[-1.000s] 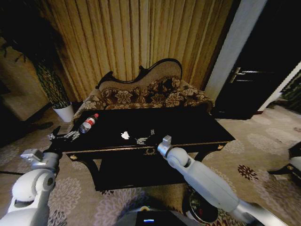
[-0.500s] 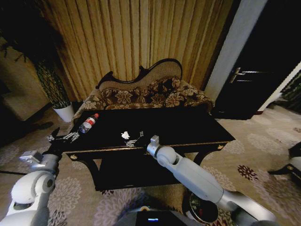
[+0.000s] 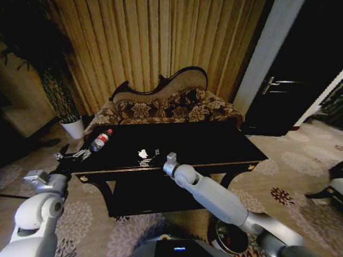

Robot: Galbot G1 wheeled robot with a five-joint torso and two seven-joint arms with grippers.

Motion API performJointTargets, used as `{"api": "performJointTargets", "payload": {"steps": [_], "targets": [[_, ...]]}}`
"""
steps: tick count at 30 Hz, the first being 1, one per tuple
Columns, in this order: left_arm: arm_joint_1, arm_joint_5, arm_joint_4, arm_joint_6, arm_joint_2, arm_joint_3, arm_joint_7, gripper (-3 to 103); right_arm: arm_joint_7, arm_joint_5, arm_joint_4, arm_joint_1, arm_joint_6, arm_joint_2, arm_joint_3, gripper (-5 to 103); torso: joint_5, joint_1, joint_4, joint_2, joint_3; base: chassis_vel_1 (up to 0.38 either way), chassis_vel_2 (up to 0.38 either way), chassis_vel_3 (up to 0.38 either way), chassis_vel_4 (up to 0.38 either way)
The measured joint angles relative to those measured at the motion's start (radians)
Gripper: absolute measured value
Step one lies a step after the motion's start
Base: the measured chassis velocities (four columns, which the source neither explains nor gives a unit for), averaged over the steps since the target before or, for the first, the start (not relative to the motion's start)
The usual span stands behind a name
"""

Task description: Move to the front of the table and place the trash on the table into the trash bin.

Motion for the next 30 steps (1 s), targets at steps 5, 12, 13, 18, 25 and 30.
{"api": "performJointTargets", "payload": {"steps": [5,12,13,18,25,30], "targets": [[-0.002,0.000,-0.003,0.001,-0.001,0.002,0.000,100,0.000,0.002,0.001,0.003,-0.001,0.003,-0.001,100,0.0000,0.000,0.0000,0.000,0.000,0.000,0.000,0.000,0.000],[-0.004,0.002,-0.005,0.002,-0.003,0.000,0.000,100,0.000,0.002,0.005,0.003,-0.004,0.025,-0.026,100,0.0000,0.000,0.0000,0.000,0.000,0.000,0.000,0.000,0.000],[-0.002,0.002,-0.005,0.002,-0.004,-0.003,0.000,100,0.000,0.002,0.004,0.003,-0.005,0.033,-0.032,100,0.0000,0.000,-0.0001,0.000,0.000,0.000,0.000,0.000,0.000],[0.004,0.002,-0.004,0.001,-0.009,-0.013,0.000,100,0.000,-0.005,-0.021,0.006,-0.013,0.081,-0.041,100,-0.0001,0.000,0.0001,0.000,0.000,0.000,0.000,0.000,0.000],[0.005,0.000,-0.006,-0.001,-0.010,-0.018,0.000,100,0.000,-0.023,-0.050,0.011,-0.014,0.109,-0.044,100,0.0000,0.000,0.0000,0.000,0.000,0.000,0.000,0.000,0.000],[0.007,-0.004,-0.007,-0.003,-0.012,-0.028,0.002,100,0.000,-0.031,-0.059,0.008,-0.014,0.112,-0.038,100,-0.0001,0.000,0.0000,0.000,0.000,0.000,0.000,0.000,0.000]]}}
